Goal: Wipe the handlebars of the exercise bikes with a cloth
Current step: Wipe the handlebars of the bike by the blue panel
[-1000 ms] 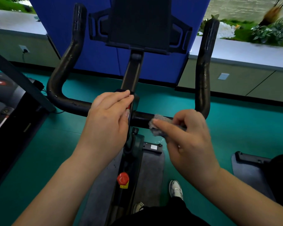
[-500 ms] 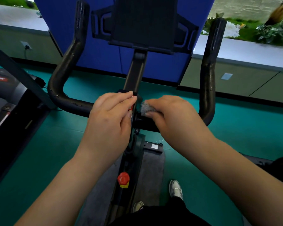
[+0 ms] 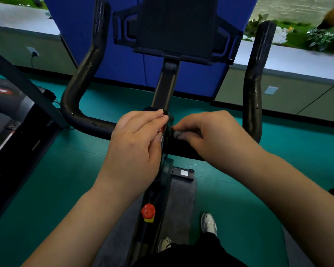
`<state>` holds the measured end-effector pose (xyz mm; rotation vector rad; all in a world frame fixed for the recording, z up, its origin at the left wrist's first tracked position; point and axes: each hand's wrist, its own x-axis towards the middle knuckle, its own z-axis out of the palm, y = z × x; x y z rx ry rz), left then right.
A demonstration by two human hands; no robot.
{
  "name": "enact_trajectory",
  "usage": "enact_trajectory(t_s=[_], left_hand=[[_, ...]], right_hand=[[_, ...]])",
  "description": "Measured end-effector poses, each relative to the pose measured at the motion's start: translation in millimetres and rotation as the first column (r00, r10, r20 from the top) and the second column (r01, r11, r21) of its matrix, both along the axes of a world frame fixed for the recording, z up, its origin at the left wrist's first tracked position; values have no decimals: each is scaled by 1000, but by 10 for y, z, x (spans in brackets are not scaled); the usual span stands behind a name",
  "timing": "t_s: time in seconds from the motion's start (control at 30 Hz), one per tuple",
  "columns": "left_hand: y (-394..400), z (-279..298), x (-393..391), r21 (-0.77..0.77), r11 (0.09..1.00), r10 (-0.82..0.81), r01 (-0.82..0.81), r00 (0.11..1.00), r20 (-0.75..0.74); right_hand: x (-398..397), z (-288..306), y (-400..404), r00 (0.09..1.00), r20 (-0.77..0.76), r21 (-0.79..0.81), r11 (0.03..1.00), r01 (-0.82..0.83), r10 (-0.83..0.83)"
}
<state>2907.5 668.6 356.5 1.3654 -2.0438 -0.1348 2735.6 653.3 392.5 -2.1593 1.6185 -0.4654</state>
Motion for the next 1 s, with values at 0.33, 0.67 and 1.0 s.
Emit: enact_trajectory(t_s=[0.33,0.67,1.0], left_hand=[[-4,-41,13,-20,1000,-3,3,1000,-24],[14,-46,-12,-21,1000,4,-4,999,-35],[11,-52,-38,-25,1000,7,-8,1000,-29]], right_hand=[[30,24,-119,994,53,113,989,93,-99],[-203,85,-144,995,-63,252,963,94,-80],[-371,158,-120,986,-162,293,953,83,-36]])
